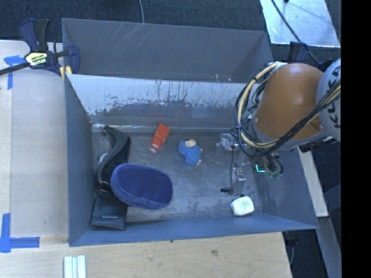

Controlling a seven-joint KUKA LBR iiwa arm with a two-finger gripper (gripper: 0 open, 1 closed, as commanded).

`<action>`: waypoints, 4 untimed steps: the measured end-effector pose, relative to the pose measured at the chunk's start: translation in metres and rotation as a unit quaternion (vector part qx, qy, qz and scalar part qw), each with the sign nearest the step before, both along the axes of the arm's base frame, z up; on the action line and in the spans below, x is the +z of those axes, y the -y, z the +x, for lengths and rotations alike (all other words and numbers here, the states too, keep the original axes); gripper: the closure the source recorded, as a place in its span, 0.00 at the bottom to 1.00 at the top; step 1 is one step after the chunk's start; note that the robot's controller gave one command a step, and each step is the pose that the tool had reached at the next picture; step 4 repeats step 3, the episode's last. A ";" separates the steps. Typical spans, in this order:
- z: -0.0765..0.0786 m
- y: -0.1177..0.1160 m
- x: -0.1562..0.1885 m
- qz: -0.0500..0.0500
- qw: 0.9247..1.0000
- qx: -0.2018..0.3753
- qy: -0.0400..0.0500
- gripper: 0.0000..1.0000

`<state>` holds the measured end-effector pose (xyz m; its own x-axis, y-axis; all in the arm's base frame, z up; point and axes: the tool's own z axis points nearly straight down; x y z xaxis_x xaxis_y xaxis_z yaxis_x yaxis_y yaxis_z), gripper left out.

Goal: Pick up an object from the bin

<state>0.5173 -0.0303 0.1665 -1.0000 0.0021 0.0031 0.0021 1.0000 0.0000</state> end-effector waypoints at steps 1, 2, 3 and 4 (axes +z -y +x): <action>0.072 -0.046 -0.096 0.000 1.000 0.030 0.008 0.00; 0.073 -0.045 -0.091 0.000 1.000 0.029 0.010 1.00; 0.097 -0.017 0.044 -0.001 1.000 0.016 0.008 1.00; 0.097 -0.017 0.044 -0.001 1.000 0.016 0.008 1.00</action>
Offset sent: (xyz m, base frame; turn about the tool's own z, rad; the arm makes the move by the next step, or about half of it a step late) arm 0.0679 0.0459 -0.0965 -0.0581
